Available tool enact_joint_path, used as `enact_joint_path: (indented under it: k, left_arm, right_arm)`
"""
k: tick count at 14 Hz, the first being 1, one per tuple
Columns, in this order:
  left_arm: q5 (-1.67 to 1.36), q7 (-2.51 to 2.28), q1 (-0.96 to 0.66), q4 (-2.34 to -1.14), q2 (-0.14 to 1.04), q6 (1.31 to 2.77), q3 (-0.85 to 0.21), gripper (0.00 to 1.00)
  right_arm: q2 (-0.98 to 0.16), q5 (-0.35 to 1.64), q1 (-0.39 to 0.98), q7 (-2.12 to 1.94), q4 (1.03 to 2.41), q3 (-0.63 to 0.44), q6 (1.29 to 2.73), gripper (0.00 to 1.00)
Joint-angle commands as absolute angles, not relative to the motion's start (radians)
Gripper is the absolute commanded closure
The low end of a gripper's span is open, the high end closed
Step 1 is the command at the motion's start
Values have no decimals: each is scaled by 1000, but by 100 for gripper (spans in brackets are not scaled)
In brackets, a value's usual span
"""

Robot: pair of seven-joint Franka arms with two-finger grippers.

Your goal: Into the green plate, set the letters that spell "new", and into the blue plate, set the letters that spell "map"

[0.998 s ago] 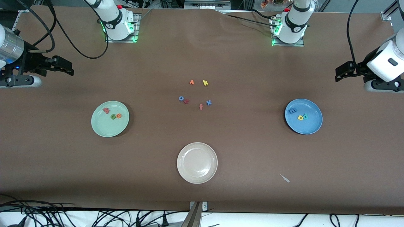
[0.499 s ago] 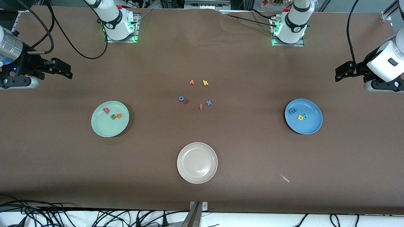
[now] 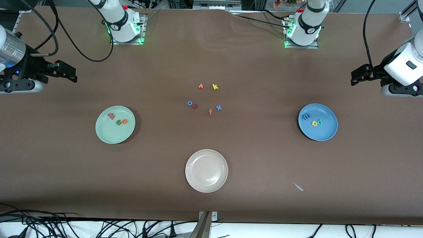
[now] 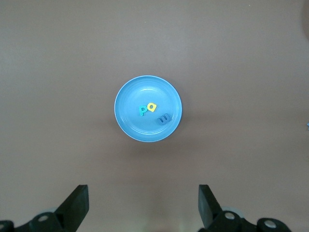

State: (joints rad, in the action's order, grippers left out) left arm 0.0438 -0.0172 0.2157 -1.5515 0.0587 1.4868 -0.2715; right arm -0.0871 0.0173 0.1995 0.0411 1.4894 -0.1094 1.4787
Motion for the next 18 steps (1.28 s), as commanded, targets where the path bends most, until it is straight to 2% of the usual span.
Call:
enact_joint_path:
  k: [1, 18]
  left_arm:
    - [60, 2, 222, -1555, 51, 1479, -278, 0]
    - [60, 2, 224, -1555, 52, 1479, -278, 0]
  right_arm:
    - [-89, 5, 201, 31, 1476, -109, 1476, 0]
    - [-89, -3, 199, -8, 1476, -115, 1480, 0]
